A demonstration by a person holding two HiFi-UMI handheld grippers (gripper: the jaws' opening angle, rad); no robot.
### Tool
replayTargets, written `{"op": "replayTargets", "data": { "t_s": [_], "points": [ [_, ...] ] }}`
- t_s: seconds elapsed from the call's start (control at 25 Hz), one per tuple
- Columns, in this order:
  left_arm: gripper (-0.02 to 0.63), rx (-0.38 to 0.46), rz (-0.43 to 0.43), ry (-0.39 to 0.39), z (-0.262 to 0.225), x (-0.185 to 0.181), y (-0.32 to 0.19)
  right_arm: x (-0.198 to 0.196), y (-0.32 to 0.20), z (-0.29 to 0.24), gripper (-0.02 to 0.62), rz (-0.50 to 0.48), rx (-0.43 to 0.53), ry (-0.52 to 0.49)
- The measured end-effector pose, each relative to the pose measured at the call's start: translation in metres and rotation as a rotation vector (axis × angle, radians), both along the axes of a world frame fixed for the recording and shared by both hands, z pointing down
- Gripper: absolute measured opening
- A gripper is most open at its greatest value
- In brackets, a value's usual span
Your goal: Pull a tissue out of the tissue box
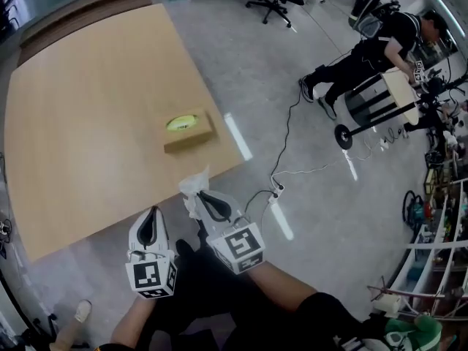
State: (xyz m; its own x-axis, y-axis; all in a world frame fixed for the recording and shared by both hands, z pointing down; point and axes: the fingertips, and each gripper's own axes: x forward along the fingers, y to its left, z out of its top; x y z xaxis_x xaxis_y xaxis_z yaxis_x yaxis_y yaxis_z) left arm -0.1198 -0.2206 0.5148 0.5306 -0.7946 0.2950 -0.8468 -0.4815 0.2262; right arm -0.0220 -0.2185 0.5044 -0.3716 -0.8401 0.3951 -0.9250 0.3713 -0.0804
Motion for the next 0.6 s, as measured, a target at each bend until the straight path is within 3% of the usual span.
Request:
{"op": "replayTargets", "data": {
  "t_s": [0.6],
  "points": [
    [0.018, -0.029, 0.095, 0.024, 0.013, 0.036, 0.064, 0.022, 0.074, -0.004, -0.002, 0.000, -0.011, 0.038]
  ]
}}
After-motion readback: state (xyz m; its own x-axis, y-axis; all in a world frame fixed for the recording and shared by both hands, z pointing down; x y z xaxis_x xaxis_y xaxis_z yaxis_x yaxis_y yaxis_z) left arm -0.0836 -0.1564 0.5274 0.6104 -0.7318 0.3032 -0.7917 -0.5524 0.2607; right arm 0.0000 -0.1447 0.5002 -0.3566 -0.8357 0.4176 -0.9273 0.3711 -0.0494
